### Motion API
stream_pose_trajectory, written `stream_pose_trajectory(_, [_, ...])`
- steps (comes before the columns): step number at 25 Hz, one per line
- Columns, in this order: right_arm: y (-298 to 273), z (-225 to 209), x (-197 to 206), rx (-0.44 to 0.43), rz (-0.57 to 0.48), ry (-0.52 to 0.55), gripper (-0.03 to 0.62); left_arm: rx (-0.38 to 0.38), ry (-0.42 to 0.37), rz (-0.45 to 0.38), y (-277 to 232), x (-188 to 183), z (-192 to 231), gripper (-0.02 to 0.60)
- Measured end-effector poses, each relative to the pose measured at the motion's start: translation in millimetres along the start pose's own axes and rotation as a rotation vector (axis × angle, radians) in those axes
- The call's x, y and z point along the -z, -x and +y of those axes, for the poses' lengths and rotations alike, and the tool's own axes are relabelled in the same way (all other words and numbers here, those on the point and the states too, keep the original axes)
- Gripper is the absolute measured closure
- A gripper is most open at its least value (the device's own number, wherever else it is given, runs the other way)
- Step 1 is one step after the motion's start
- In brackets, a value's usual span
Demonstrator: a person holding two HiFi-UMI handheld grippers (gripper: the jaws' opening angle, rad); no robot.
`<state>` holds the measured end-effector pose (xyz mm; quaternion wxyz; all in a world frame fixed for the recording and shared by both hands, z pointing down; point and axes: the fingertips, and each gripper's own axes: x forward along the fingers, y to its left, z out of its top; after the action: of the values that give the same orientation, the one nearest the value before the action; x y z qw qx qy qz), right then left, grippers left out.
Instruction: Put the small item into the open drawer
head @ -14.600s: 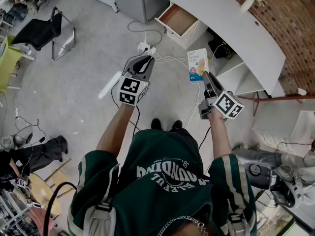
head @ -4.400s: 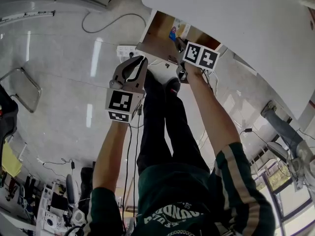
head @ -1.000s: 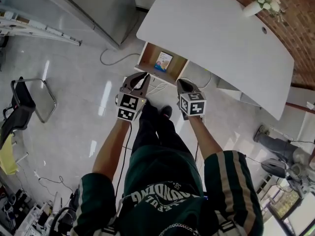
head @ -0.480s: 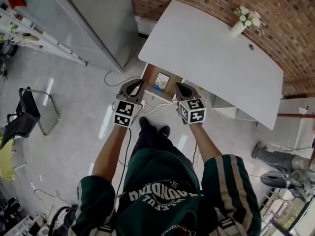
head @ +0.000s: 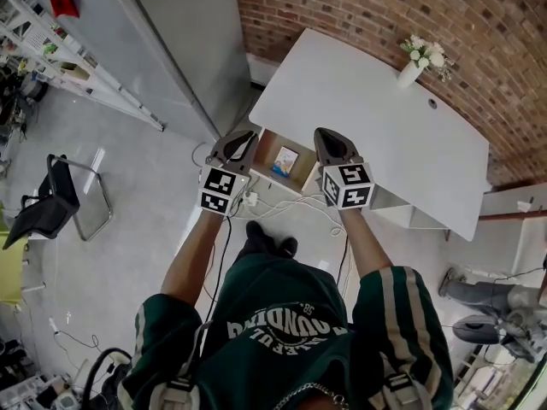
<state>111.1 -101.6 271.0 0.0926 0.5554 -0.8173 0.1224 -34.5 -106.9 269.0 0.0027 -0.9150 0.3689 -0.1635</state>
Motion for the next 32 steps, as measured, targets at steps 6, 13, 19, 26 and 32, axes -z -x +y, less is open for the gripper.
stream_pose_trajectory(6, [11,-1,-24,-0.012,-0.039,0.043,0.569,-0.008,-0.012,-0.016,-1,-11,-3,0.543])
stream_pose_trajectory(13, [20,-9,-17,0.002,-0.010,0.047,0.569,-0.014,-0.013,-0.015,-3,-15,-9,0.543])
stream_pose_trajectory(19, [23,-5,-15,-0.011,-0.017,0.048,0.569,-0.012,-0.010,-0.008,-6,-13,-15,0.543])
stream_pose_trajectory(26, [26,-5,-11,-0.015,-0.011,0.040,0.569,-0.004,0.003,0.012,-8,-7,-21,0.543])
stream_pose_trajectory(32, [24,-6,-8,-0.013,-0.009,0.031,0.569,0.000,0.009,0.006,-11,-5,-21,0.543])
